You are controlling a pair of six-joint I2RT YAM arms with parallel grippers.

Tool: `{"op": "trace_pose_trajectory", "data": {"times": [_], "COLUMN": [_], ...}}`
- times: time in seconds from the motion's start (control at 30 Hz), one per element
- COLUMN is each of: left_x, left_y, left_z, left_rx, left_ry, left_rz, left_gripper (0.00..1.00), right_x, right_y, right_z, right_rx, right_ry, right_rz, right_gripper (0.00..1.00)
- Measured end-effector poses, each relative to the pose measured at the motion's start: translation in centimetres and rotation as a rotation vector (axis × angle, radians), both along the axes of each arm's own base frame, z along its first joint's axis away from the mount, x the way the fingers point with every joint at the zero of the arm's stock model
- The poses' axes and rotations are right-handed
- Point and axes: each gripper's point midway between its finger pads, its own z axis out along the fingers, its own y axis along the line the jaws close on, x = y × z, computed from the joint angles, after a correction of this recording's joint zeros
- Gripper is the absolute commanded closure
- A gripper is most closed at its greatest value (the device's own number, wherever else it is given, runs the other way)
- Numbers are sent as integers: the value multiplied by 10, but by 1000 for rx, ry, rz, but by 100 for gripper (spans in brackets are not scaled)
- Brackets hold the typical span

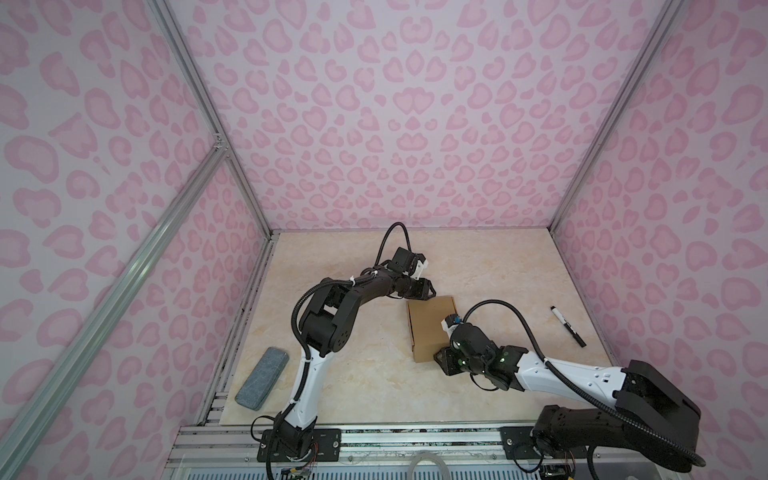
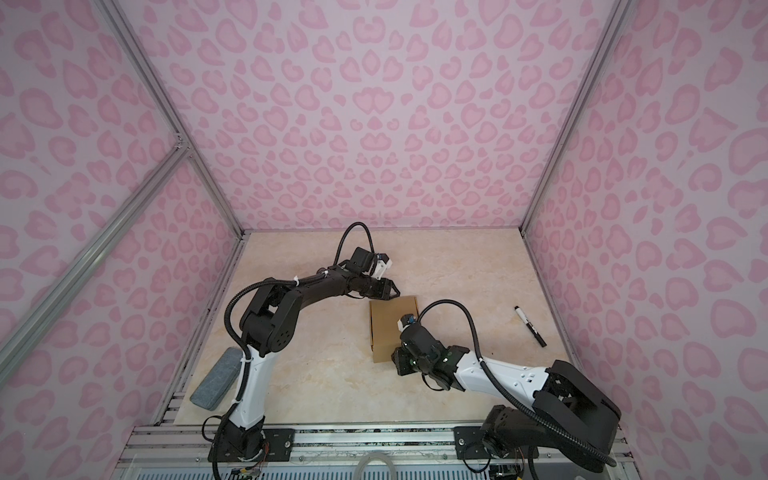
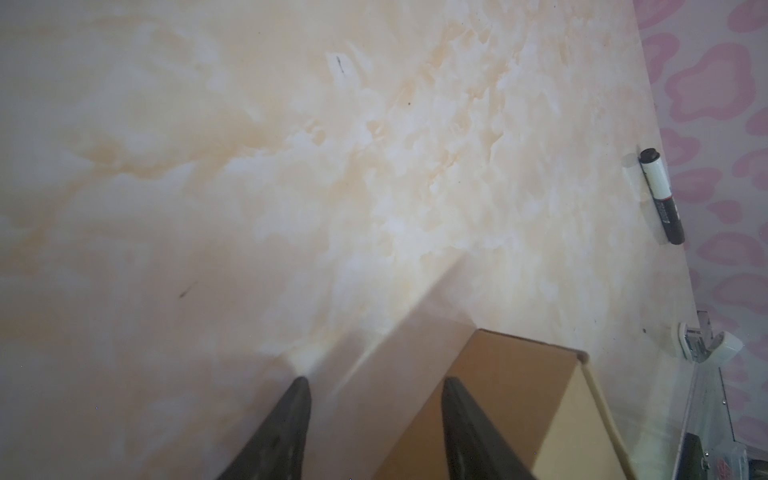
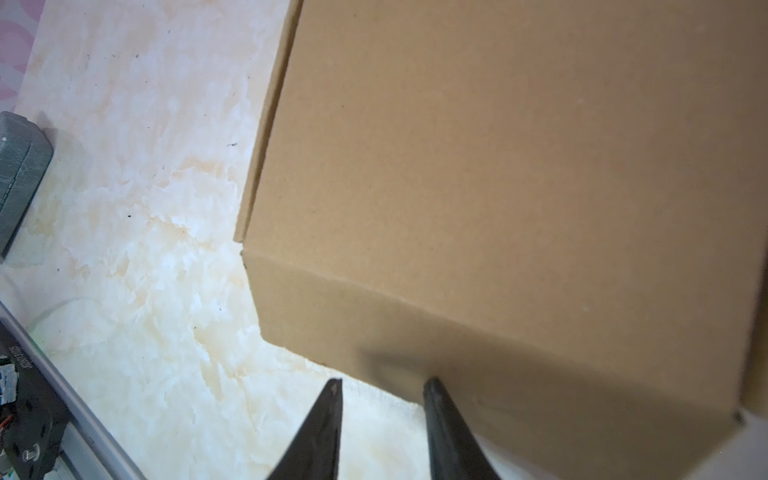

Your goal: Fold the paper box

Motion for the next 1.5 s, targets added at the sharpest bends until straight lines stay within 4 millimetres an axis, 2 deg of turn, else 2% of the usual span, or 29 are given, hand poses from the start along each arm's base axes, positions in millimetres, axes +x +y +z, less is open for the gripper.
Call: {"op": "trace_pose_trajectory", "data": {"times": [0.83,1.3,1.5], "left_x": [-1,-2,-1], "left_y": [-1,-2,-3], "left_z": [0,0,1], "left_rx": [-6,-9,-13], "left_ry": [-2,-3,-9], "left_rz": [-4,-3,3], "left_gripper": [46,46,46], "right_x": [11,22,26], "right_y": [3,3,3], "right_z": [-13,-29,-28], "right_rx": [-4,-32,-29], "right_ry": [-37,-55,-72], "right_rz": [18,31,43], "right_gripper": [64,64,64]}}
